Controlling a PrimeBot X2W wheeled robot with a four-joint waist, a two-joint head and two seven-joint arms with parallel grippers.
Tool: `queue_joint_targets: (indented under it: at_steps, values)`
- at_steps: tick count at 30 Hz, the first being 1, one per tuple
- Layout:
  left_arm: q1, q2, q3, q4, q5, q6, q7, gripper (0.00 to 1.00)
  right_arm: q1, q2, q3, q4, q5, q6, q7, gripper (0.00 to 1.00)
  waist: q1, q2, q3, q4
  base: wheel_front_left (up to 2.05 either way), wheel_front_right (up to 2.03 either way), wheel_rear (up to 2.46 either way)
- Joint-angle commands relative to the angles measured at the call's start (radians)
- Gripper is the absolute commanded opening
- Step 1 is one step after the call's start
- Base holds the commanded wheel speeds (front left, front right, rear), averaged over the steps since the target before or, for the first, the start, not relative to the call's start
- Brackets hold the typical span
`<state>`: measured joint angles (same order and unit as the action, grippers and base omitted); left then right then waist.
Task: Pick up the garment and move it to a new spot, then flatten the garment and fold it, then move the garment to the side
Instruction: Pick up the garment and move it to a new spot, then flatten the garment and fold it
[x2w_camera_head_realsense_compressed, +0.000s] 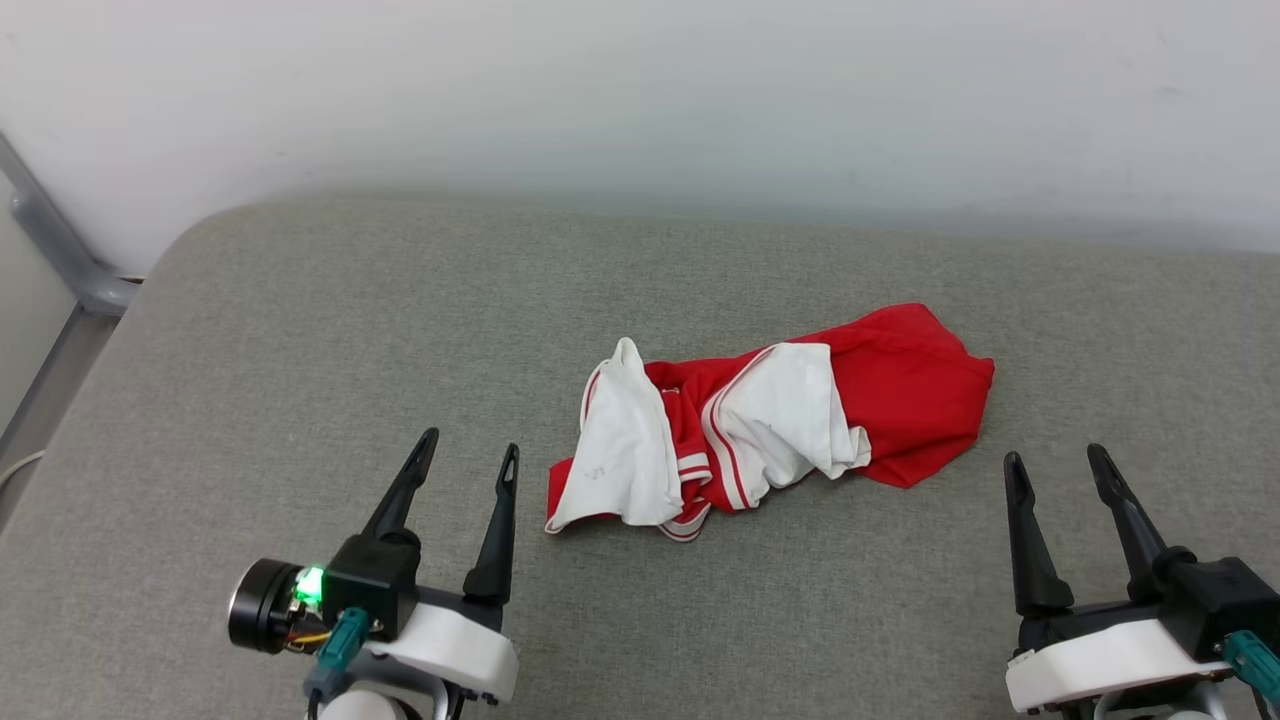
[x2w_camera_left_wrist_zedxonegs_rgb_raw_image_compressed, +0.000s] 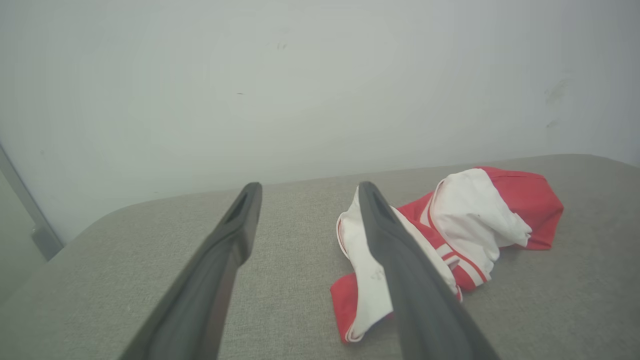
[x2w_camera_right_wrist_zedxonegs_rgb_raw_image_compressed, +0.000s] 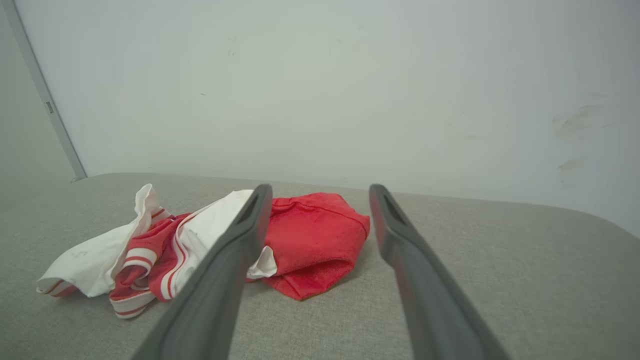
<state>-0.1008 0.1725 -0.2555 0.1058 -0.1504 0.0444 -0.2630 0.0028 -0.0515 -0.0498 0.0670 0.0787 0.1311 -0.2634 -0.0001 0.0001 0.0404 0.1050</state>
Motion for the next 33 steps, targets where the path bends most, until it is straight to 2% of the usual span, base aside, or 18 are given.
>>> queue_joint_targets:
  at_steps: [1, 15, 21, 23, 25, 29, 33]
  values:
    - [0.018, -0.008, 0.01, -0.01, 0.019, -0.003, -0.003, 1.0, 0.009, 0.002, 0.0, -0.001, -0.004, -0.001, -0.002, 1.0, 0.0001, -0.0001, 0.001, 0.004, 0.0, 0.0, 0.0]
    - [0.048, -0.066, 0.058, -0.017, 0.074, -0.063, -0.003, 1.0, -0.001, 0.002, 0.003, -0.001, -0.003, -0.001, -0.002, 1.0, 0.0001, -0.0001, 0.014, 0.013, 0.0, 0.0, 0.0]
    - [0.028, -0.079, 0.07, -0.021, 0.086, -0.082, -0.003, 1.0, -0.023, 0.001, 0.055, 0.017, -0.047, -0.001, 0.004, 1.0, 0.0001, -0.0001, 0.052, 0.023, 0.0, 0.0, 0.0]
    - [0.025, -0.084, 0.065, -0.014, 0.088, -0.094, -0.003, 1.0, -0.045, -0.024, 0.098, 0.031, -0.025, -0.001, 0.063, 1.0, 0.0001, -0.0001, 0.063, 0.028, 0.0, 0.0, 0.0]
    - [0.019, -0.088, 0.063, -0.012, 0.094, -0.101, -0.003, 1.0, -0.075, -0.075, 0.166, 0.04, -0.005, -0.001, 0.161, 1.0, 0.0001, -0.0001, 0.076, 0.032, 0.0, 0.0, 0.0]
    - [0.008, -0.096, 0.068, -0.012, 0.1, -0.106, -0.003, 1.0, -0.157, -0.168, 0.264, 0.025, 0.083, -0.001, 0.417, 1.0, 0.0001, -0.0001, 0.101, 0.045, 0.0, 0.0, 0.0]
    - [-0.008, -0.104, 0.067, -0.018, 0.101, -0.108, -0.003, 1.0, -0.242, -0.224, 0.315, -0.006, 0.188, -0.001, 0.672, 1.0, 0.0001, -0.0001, 0.126, 0.065, 0.0, 0.0, 0.0]
